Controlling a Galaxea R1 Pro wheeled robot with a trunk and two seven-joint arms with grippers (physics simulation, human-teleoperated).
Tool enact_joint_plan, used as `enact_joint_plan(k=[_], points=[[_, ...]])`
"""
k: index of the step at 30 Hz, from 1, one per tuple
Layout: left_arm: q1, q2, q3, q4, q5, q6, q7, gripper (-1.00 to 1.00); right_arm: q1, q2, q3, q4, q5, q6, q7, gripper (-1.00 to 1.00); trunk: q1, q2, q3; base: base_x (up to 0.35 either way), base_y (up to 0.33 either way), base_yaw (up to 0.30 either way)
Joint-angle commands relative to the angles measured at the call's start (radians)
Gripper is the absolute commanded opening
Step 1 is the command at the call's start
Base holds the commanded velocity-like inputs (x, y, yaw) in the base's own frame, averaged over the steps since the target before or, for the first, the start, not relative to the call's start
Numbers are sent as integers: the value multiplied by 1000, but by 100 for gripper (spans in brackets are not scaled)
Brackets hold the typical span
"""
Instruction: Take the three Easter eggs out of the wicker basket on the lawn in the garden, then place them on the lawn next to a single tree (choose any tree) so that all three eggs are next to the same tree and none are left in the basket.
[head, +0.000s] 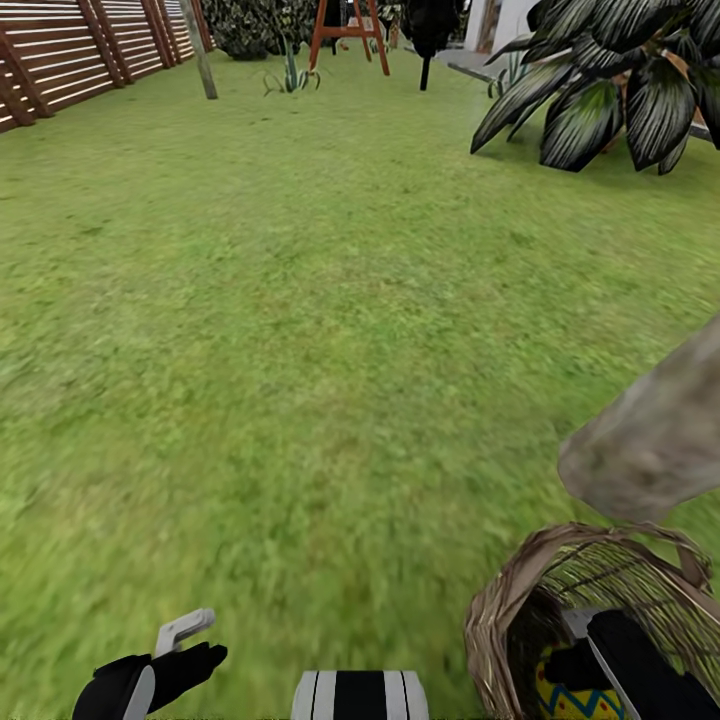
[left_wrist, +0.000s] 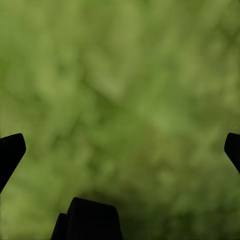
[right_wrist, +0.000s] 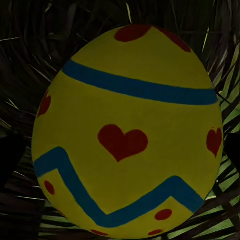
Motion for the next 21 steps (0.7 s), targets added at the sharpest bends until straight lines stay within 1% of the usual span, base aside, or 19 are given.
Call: enact_joint_plan(k=[1, 10, 17, 18, 21], points=[[0, 0, 2, -1, 3, 5, -3, 100, 0, -1, 2, -1, 11, 3, 8, 100, 0, -1, -5, 0, 0, 0], [0, 0, 2, 0, 1, 5, -3, 100, -1, -1, 2, -1, 10, 3, 8, 100, 4, -3, -39, 0, 0, 0], [0, -1, 2, 0, 1, 5, -3, 100, 0, -2, 2, -1, 12, 3, 8, 100, 4, -3, -39, 0, 0, 0], [0, -1, 2, 1, 1, 5, -3, 100, 0, -2, 2, -2, 11, 3, 8, -100, 4, -3, -40, 0, 0, 0], [0, -2, 2, 1, 1, 5, -3, 100, 0, -8, 1, -3, 11, 1, 7, -100, 4, -3, -41, 0, 0, 0]])
